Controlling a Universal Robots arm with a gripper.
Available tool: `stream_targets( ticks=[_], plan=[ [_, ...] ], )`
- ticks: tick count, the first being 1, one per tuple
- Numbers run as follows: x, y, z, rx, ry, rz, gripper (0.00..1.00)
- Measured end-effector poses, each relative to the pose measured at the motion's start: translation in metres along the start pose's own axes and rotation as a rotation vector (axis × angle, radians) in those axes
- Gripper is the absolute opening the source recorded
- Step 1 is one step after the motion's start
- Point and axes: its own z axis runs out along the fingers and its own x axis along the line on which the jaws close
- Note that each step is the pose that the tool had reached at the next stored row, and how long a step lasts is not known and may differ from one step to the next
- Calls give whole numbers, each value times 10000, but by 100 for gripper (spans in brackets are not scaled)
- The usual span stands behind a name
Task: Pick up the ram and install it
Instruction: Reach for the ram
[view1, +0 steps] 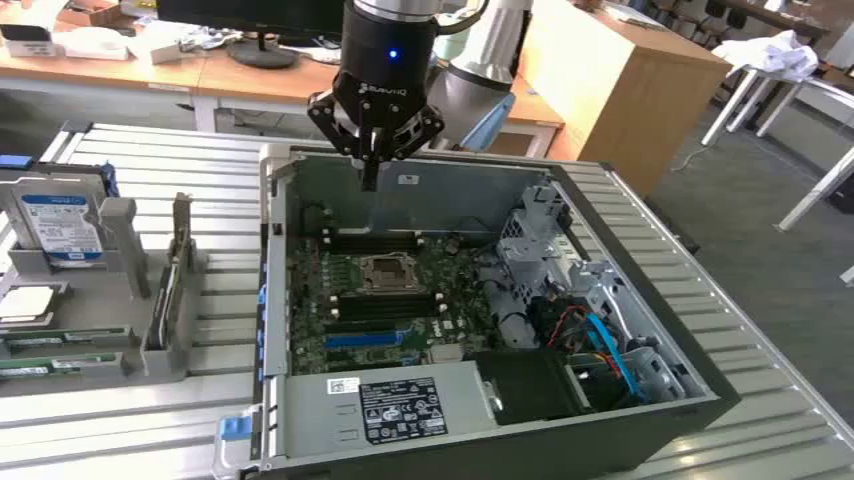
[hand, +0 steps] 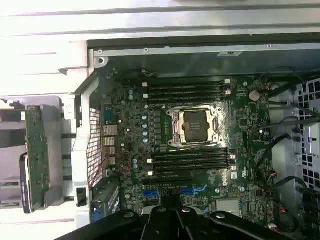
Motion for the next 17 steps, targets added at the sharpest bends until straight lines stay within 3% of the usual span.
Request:
stream_targets(
  ticks=[17],
  plan=[
    [47, -3, 1, 0, 0, 0, 11]
  ],
)
